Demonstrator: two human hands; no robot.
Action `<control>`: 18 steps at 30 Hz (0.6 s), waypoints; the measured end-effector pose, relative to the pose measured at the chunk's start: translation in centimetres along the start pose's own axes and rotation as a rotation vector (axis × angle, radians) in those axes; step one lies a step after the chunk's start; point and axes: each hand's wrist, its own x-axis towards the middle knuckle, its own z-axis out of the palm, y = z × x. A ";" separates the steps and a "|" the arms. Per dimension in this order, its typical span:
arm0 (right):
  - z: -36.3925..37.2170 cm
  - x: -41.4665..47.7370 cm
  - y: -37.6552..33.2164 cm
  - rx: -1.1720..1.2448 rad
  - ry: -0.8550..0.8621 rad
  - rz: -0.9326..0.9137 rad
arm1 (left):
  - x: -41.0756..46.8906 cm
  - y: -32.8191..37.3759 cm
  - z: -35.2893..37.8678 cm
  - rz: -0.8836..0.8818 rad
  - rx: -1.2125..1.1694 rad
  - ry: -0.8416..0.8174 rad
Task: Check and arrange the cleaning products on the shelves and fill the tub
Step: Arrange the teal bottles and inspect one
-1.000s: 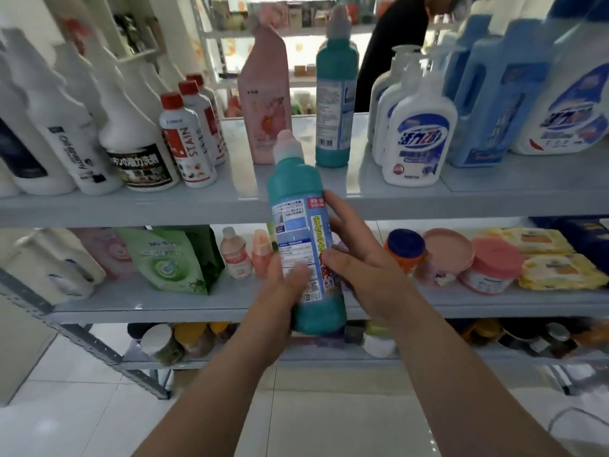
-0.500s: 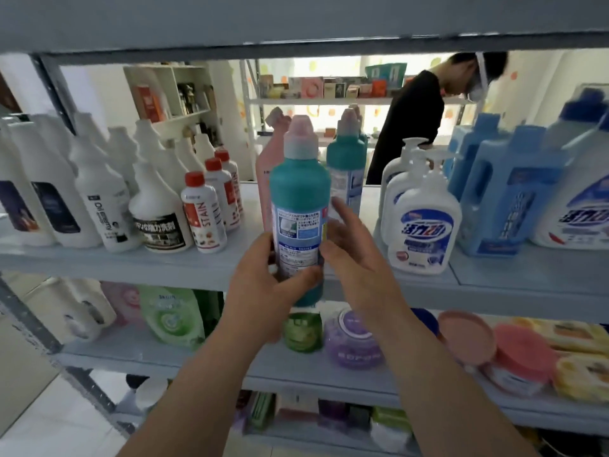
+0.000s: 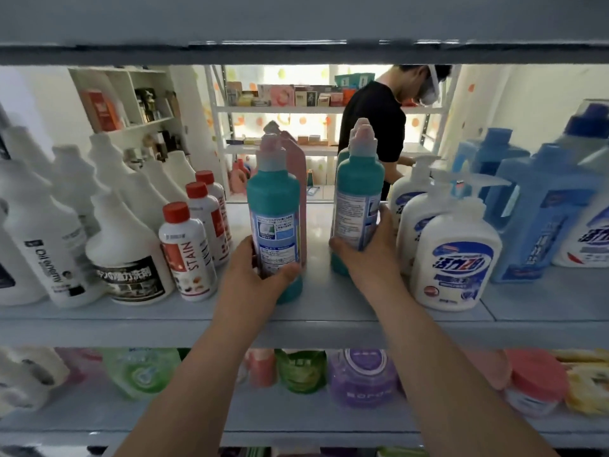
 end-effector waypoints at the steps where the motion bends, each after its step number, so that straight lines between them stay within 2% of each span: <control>1: 0.1 0.1 0.0 -0.004 -0.008 0.004 | 0.4 -0.5 -0.1 0.006 0.005 0.009; 10: -0.1 -1.0 0.6 -0.026 -0.027 -0.009 | 0.8 -1.5 -0.2 0.093 0.065 0.041; 16: -0.9 -3.1 0.5 0.039 -0.106 -0.038 | 0.0 -1.1 -0.2 0.099 0.150 0.038; 18: -1.5 -4.1 -0.1 0.103 -0.162 -0.022 | -1.1 -1.1 -0.2 0.095 0.217 0.098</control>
